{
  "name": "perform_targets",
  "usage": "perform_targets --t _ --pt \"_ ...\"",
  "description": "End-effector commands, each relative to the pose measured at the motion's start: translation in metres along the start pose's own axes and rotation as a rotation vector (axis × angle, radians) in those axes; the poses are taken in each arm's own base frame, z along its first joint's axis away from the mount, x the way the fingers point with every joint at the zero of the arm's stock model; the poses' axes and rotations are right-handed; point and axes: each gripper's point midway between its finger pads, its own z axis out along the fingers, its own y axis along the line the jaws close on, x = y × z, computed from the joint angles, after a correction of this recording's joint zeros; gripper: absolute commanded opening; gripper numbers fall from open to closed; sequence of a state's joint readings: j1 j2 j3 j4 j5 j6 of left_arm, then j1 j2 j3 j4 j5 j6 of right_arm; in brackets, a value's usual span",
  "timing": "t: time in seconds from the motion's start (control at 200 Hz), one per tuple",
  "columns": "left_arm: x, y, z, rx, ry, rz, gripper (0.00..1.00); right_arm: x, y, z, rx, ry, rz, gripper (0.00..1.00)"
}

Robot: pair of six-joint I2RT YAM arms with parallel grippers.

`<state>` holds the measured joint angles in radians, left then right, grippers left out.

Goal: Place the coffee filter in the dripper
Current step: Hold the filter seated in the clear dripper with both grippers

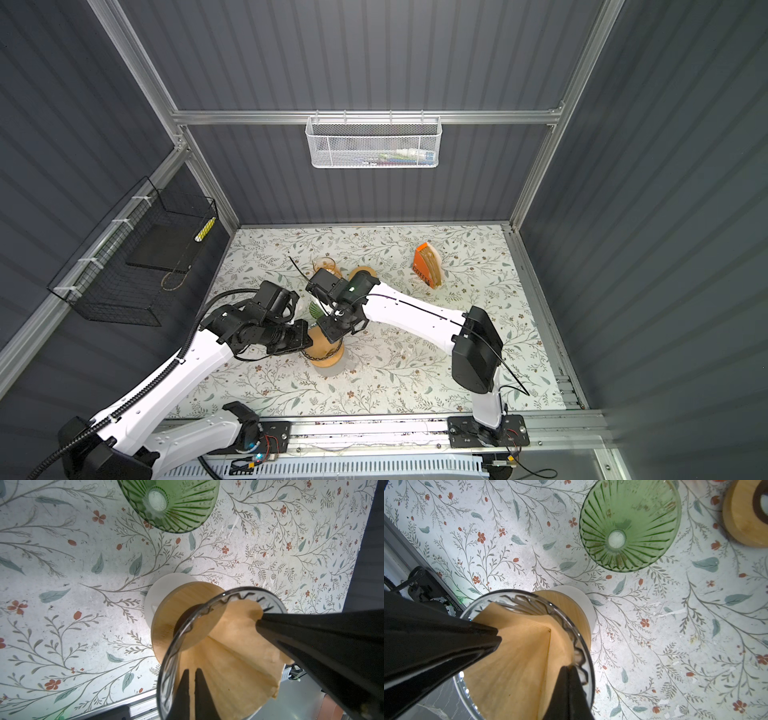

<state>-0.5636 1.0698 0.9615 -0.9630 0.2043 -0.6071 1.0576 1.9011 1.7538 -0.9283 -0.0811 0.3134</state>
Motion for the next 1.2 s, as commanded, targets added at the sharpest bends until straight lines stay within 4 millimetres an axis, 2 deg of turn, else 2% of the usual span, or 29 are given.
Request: perform_targets --t 0.0,0.26,0.635,1.196 --pt "0.000 0.000 0.002 -0.006 0.000 0.014 0.10 0.006 -0.004 0.008 0.025 0.024 -0.002 0.04" --pt "0.001 0.001 0.003 -0.010 0.002 0.015 0.10 0.006 -0.003 0.010 0.024 0.031 -0.003 0.04" --pt "-0.002 0.001 0.002 -0.013 -0.008 0.017 0.10 -0.001 0.001 -0.002 0.011 -0.002 -0.009 0.06" --pt "-0.003 0.002 0.001 -0.018 -0.012 0.014 0.09 -0.008 0.004 -0.021 -0.001 -0.050 -0.005 0.18"
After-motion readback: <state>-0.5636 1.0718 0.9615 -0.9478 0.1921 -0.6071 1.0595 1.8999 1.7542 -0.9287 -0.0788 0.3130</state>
